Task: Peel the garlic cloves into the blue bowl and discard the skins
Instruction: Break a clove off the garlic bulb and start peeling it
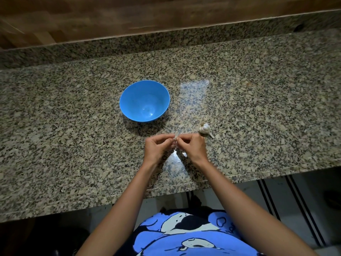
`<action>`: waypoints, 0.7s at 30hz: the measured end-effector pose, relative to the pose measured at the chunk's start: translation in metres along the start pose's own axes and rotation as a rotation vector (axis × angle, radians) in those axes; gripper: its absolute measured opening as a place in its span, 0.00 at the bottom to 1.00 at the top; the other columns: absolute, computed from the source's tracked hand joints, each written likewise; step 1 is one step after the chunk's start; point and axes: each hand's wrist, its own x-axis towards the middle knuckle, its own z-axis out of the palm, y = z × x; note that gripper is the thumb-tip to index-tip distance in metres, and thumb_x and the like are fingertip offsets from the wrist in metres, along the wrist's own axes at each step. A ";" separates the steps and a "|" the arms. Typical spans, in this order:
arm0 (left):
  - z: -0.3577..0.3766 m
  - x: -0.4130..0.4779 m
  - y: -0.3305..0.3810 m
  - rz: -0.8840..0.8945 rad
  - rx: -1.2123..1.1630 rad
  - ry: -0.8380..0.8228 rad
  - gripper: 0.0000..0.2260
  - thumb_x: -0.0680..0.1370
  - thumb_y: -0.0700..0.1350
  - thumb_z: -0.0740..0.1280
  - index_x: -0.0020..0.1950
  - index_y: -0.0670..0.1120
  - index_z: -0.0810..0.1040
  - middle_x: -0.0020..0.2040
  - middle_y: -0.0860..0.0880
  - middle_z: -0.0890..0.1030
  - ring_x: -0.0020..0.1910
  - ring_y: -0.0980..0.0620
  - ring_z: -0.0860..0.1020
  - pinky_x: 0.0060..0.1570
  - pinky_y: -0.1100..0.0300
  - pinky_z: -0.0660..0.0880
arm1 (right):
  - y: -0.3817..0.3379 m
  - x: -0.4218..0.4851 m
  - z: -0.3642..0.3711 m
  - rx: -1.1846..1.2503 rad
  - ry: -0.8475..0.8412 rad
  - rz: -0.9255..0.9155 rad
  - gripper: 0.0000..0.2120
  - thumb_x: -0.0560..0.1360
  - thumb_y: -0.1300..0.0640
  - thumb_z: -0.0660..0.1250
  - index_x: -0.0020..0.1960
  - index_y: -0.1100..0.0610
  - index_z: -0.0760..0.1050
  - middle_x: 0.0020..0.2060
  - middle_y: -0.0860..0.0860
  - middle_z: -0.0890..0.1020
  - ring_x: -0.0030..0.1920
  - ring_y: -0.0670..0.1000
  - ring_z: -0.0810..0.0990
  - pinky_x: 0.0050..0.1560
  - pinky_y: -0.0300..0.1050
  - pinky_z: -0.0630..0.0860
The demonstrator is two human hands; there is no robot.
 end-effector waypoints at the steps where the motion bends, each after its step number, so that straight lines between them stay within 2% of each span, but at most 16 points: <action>1: -0.001 -0.001 0.001 -0.015 -0.019 0.004 0.06 0.73 0.31 0.69 0.46 0.38 0.82 0.41 0.40 0.84 0.39 0.46 0.82 0.43 0.60 0.81 | 0.000 -0.001 0.000 -0.002 0.019 0.011 0.04 0.73 0.60 0.69 0.43 0.57 0.83 0.36 0.54 0.84 0.35 0.54 0.82 0.40 0.50 0.81; 3: -0.002 -0.004 0.003 -0.066 -0.107 0.011 0.05 0.73 0.31 0.69 0.46 0.38 0.82 0.42 0.39 0.84 0.40 0.46 0.83 0.44 0.60 0.81 | 0.002 0.001 -0.001 0.001 0.058 0.062 0.07 0.74 0.60 0.67 0.38 0.56 0.82 0.33 0.55 0.83 0.37 0.59 0.82 0.40 0.55 0.80; 6: -0.003 -0.009 0.006 -0.180 -0.319 0.015 0.06 0.73 0.31 0.68 0.49 0.37 0.81 0.44 0.39 0.84 0.41 0.47 0.83 0.44 0.60 0.81 | 0.002 0.003 -0.005 -0.001 0.033 0.117 0.09 0.75 0.59 0.66 0.38 0.58 0.81 0.33 0.55 0.83 0.37 0.59 0.82 0.43 0.58 0.80; 8: -0.001 -0.011 0.006 -0.213 -0.403 0.032 0.08 0.74 0.31 0.67 0.51 0.37 0.80 0.43 0.40 0.84 0.41 0.48 0.84 0.45 0.60 0.81 | 0.000 0.002 -0.004 0.014 0.020 0.127 0.11 0.76 0.58 0.65 0.37 0.60 0.80 0.33 0.57 0.83 0.34 0.57 0.81 0.42 0.58 0.80; 11: 0.006 -0.013 0.004 -0.219 -0.455 0.070 0.07 0.75 0.30 0.65 0.51 0.35 0.79 0.41 0.41 0.84 0.39 0.50 0.84 0.44 0.61 0.81 | 0.000 0.001 -0.002 0.008 0.017 0.127 0.05 0.74 0.56 0.69 0.40 0.54 0.80 0.35 0.52 0.83 0.36 0.53 0.82 0.43 0.55 0.80; 12: 0.008 -0.014 0.003 -0.212 -0.444 0.088 0.07 0.75 0.30 0.65 0.51 0.35 0.79 0.40 0.41 0.84 0.38 0.50 0.84 0.43 0.62 0.81 | 0.000 0.000 -0.002 0.012 0.021 0.125 0.03 0.72 0.56 0.70 0.39 0.51 0.80 0.36 0.50 0.83 0.38 0.52 0.82 0.44 0.54 0.80; 14: 0.010 -0.014 0.001 -0.189 -0.385 0.131 0.07 0.75 0.31 0.66 0.51 0.36 0.79 0.41 0.42 0.84 0.39 0.50 0.84 0.42 0.62 0.81 | 0.000 -0.001 -0.002 0.024 0.036 0.130 0.06 0.70 0.56 0.72 0.38 0.47 0.78 0.37 0.48 0.82 0.40 0.49 0.82 0.45 0.53 0.80; 17: 0.013 -0.014 -0.004 -0.112 -0.215 0.169 0.07 0.75 0.33 0.68 0.52 0.39 0.81 0.43 0.43 0.84 0.38 0.53 0.82 0.41 0.64 0.80 | -0.003 -0.003 0.000 0.062 0.026 0.154 0.04 0.71 0.54 0.72 0.38 0.48 0.79 0.37 0.46 0.82 0.42 0.49 0.81 0.46 0.49 0.79; 19: 0.017 -0.015 -0.006 -0.043 -0.109 0.195 0.08 0.75 0.33 0.68 0.53 0.39 0.81 0.42 0.46 0.84 0.35 0.56 0.81 0.37 0.66 0.79 | -0.007 -0.005 0.003 0.186 -0.021 0.234 0.04 0.72 0.54 0.71 0.39 0.53 0.81 0.35 0.50 0.83 0.38 0.52 0.81 0.41 0.49 0.78; 21: 0.021 -0.015 -0.007 0.019 -0.053 0.216 0.08 0.75 0.33 0.67 0.53 0.40 0.81 0.42 0.49 0.83 0.37 0.58 0.82 0.37 0.67 0.78 | -0.010 -0.007 0.004 0.380 -0.065 0.329 0.06 0.73 0.57 0.69 0.44 0.60 0.82 0.31 0.54 0.82 0.32 0.53 0.78 0.31 0.45 0.75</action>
